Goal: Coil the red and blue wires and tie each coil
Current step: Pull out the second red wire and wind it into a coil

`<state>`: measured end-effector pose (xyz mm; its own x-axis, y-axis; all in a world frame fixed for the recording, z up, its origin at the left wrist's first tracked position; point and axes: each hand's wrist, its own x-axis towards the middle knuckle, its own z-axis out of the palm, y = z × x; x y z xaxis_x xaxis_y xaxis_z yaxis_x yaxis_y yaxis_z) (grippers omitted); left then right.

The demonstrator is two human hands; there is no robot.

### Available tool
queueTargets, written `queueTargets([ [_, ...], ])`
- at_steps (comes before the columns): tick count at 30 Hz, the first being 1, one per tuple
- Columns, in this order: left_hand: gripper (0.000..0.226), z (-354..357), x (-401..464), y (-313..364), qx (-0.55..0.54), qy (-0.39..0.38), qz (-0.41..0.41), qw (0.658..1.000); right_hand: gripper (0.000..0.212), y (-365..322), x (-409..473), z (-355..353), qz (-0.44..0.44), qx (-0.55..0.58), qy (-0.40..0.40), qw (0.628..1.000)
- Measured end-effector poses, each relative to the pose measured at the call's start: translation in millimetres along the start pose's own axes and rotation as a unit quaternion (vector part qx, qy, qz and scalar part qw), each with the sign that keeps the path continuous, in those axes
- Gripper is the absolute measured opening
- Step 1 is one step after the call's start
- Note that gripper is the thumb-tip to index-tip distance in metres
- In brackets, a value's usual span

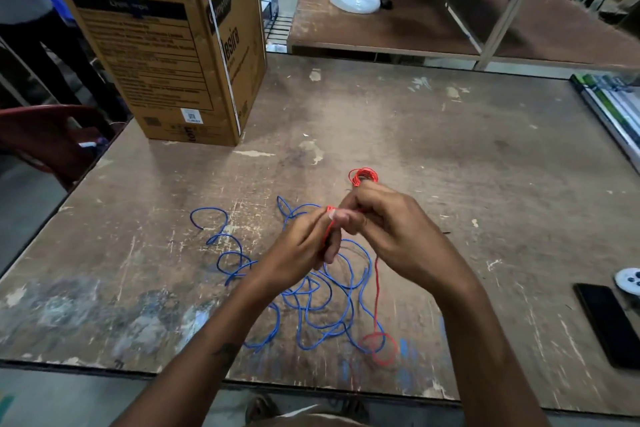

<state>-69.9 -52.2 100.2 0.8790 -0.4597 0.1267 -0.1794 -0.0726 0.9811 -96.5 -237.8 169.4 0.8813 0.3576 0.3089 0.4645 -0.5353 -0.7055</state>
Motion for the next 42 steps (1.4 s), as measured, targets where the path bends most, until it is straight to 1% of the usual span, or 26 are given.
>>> queueTargets([
  [3,0.046,8.7,-4.6,-1.7,-0.107,0.004,-0.001,0.994,0.008,27.2,15.8,8.1,0.027,0.071,0.100,0.992],
  [6,0.048,11.4,-7.0,-3.1,-0.167,0.006,-0.006,0.986,0.017,52.1,22.7,22.9,0.079,0.181,0.168,0.966],
  [8,0.043,10.5,-7.0,-2.5,-0.192,0.014,-0.009,0.981,0.011,61.1,22.6,36.9,0.104,0.236,0.169,0.951],
  [10,0.040,10.0,-7.2,-1.1,-0.217,0.024,-0.010,0.976,0.007,62.9,17.2,52.5,0.121,0.286,0.151,0.939],
  [14,0.037,6.3,-4.4,9.7,-0.262,0.047,0.007,0.964,0.021,59.6,-3.8,84.0,0.150,0.336,0.129,0.921],
  [15,0.040,5.5,-2.5,12.2,-0.267,0.052,0.012,0.962,0.028,56.9,-9.6,91.6,0.166,0.331,0.123,0.921],
  [16,0.045,5.1,-0.5,14.8,-0.265,0.058,0.015,0.962,0.036,54.6,-15.4,99.2,0.177,0.304,0.121,0.928],
  [17,0.049,4.8,1.9,16.2,-0.259,0.066,0.016,0.964,0.041,51.3,-20.7,105.8,0.177,0.254,0.126,0.943],
  [19,0.048,4.5,7.2,15.5,-0.239,0.090,0.027,0.967,0.033,44.2,-29.0,117.5,0.160,0.149,0.167,0.961],
  [21,0.045,4.1,11.3,15.5,-0.186,0.126,0.048,0.973,0.027,36.1,-34.5,124.9,0.164,0.100,0.200,0.961],
  [22,0.044,4.3,13.1,15.7,-0.150,0.143,0.060,0.976,0.025,31.7,-36.9,128.0,0.157,0.086,0.200,0.963],
  [23,0.042,4.0,14.3,15.9,-0.113,0.162,0.071,0.978,0.023,24.7,-38.6,129.8,0.153,0.081,0.179,0.969],
  [25,0.035,1.7,17.3,12.6,-0.044,0.194,0.087,0.976,0.018,11.9,-43.7,131.5,0.156,0.093,0.088,0.979],
  [27,0.030,-3.7,20.9,5.9,0.032,0.211,0.089,0.973,0.014,2.8,-50.2,126.7,0.137,0.097,0.003,0.986],
  [28,0.028,-7.2,22.3,3.5,0.072,0.213,0.086,0.971,0.013,0.3,-53.3,122.1,0.129,0.105,-0.026,0.986],
  [29,0.027,-11.4,23.4,-0.4,0.107,0.207,0.083,0.969,0.018,-1.8,-55.6,115.9,0.127,0.119,-0.043,0.984],
  [30,0.024,-15.7,23.4,-3.8,0.136,0.193,0.080,0.968,0.022,-3.9,-55.9,108.2,0.133,0.143,-0.047,0.980],
  [31,0.024,-19.6,22.6,-7.9,0.157,0.174,0.074,0.969,0.022,-5.0,-54.4,99.4,0.144,0.181,-0.037,0.972],
  [33,0.030,-23.9,18.6,-13.4,0.180,0.127,0.054,0.974,0.018,-7.9,-48.0,80.1,0.174,0.298,-0.003,0.938],
  [34,0.033,-24.0,15.0,-14.1,0.176,0.105,0.045,0.978,0.017,-9.0,-43.9,69.2,0.182,0.334,0.012,0.925],
  [35,0.037,-23.3,10.5,-13.9,0.165,0.089,0.041,0.981,0.018,-9.2,-39.2,58.1,0.178,0.338,0.023,0.924],
  [36,0.042,-21.6,5.4,-12.2,0.153,0.083,0.038,0.984,0.020,-7.7,-34.2,48.6,0.166,0.306,0.036,0.937],
  [38,0.048,-17.1,-5.1,-7.4,0.120,0.074,0.030,0.990,0.022,-1.8,-24.0,34.1,0.126,0.166,0.080,0.975],
  [39,0.048,-14.7,-10.3,-4.5,0.099,0.063,0.024,0.993,0.021,2.5,-18.5,29.3,0.112,0.100,0.111,0.982],
  [40,0.050,-12.3,-15.5,-0.4,0.076,0.047,0.017,0.996,0.019,7.1,-13.5,26.7,0.108,0.070,0.144,0.981],
  [42,0.052,-7.8,-24.1,8.6,0.026,0.017,0.012,0.999,0.015,18.1,-4.9,28.4,0.111,0.096,0.185,0.972],
])
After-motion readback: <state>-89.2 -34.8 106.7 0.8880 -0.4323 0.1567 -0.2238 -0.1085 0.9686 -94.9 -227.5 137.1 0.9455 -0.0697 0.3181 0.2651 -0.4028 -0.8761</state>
